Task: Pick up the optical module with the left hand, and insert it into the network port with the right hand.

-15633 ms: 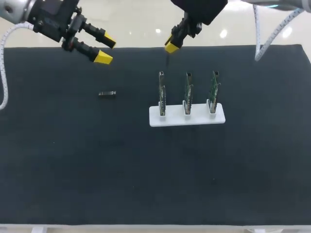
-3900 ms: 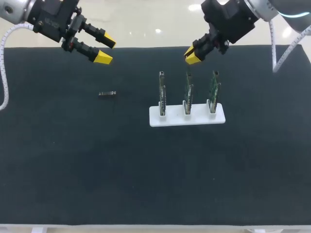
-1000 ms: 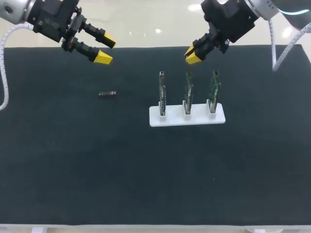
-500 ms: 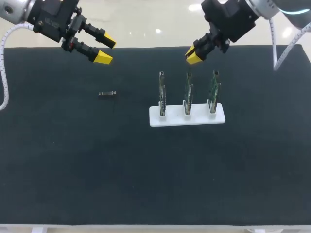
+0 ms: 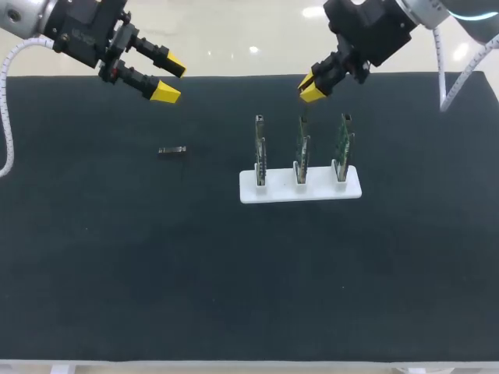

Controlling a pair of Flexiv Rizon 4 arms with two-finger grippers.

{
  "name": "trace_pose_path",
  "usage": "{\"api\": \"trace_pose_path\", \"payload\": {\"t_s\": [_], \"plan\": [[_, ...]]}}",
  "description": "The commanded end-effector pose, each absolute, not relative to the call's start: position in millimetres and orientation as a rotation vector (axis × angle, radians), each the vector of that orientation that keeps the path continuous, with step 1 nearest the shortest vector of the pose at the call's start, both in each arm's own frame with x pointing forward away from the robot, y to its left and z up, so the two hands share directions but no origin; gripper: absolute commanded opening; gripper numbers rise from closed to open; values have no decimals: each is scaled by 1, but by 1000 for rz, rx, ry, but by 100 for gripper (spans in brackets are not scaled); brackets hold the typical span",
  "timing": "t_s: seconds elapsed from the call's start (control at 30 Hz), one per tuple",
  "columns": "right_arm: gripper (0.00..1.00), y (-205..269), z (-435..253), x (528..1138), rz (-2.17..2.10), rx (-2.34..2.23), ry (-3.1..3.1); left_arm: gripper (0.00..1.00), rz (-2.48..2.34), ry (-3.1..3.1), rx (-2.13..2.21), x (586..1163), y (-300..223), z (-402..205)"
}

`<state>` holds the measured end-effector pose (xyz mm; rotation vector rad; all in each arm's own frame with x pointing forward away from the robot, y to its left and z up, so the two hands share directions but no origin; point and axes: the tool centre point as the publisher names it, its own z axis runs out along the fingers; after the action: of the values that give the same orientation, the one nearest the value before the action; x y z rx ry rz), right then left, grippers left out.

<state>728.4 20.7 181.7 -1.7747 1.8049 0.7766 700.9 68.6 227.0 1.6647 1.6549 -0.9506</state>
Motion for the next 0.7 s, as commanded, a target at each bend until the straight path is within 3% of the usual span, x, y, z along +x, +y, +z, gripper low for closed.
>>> {"api": "trace_pose_path", "payload": {"t_s": [0.03, 0.7], "plan": [[0, 23, 179, 730, 783, -1772, 1797, 100, -950, 1658, 1667, 702, 68, 227], [0, 26, 182, 729, 782, -1771, 1803, 100, -950, 1658, 1667, 702, 68, 227]]}}
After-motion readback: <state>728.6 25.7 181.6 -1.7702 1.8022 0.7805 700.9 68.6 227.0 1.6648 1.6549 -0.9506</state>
